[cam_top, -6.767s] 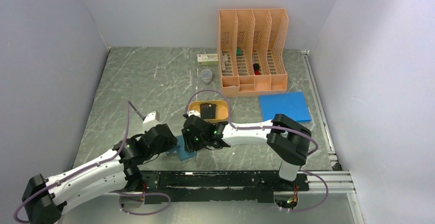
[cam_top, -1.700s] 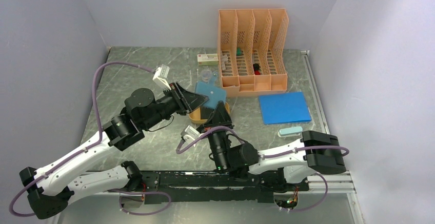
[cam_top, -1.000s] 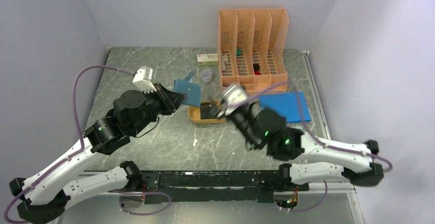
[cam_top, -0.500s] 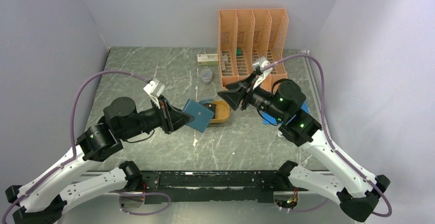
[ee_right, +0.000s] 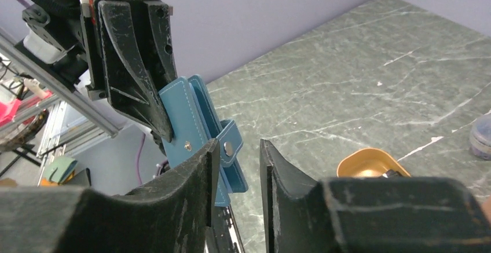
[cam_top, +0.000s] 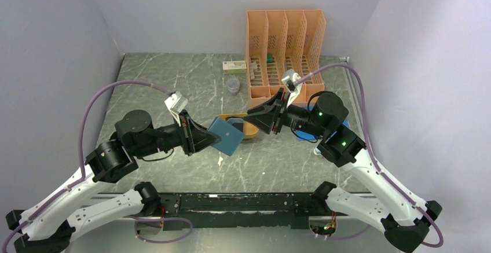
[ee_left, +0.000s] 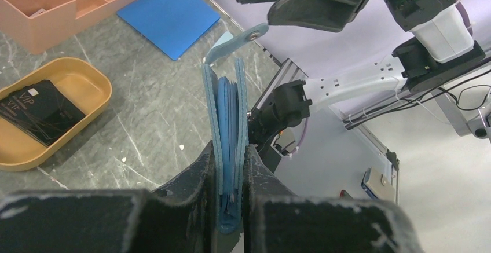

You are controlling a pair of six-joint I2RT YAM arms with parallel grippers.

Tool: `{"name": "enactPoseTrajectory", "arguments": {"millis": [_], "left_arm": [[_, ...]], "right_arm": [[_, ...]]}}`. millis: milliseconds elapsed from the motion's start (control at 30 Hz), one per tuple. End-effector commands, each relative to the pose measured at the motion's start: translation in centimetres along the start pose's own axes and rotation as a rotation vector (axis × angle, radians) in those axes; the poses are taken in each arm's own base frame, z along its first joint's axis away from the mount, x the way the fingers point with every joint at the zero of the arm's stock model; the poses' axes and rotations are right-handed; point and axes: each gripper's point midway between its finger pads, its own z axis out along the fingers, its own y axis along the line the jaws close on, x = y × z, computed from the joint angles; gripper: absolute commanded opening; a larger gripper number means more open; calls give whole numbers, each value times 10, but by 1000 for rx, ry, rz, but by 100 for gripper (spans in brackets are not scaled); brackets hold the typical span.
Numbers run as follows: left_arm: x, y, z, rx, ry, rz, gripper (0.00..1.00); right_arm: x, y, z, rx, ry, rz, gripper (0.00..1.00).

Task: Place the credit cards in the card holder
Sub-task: Close the card holder.

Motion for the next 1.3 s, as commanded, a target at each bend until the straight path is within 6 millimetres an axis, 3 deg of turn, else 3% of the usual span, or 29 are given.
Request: {"name": "enactPoseTrajectory", "arguments": {"millis": [0,233,400,567,900,1267], "left_arm": [[-12,-15,-3,70,-39,21,5],[-10,-13,-2,66,-38,15,5],[-9,-11,-2,53,-35,14,5],[-9,-11,-2,53,-36,14,5],[-9,-9,-2,45,-37,10,5],[-9,-10,-2,47,-36,12,5]], "right_arm": [[-5,10,-1,-48,9,19,33],[-5,14,-1,-69,14,23,31],[-9,16,-3,-70,-3,20,46],[-4,15,0,-74,25,24,43],[0,19,0,-105,45,32,48],[2,17,1,-99,51,35,16]]}}
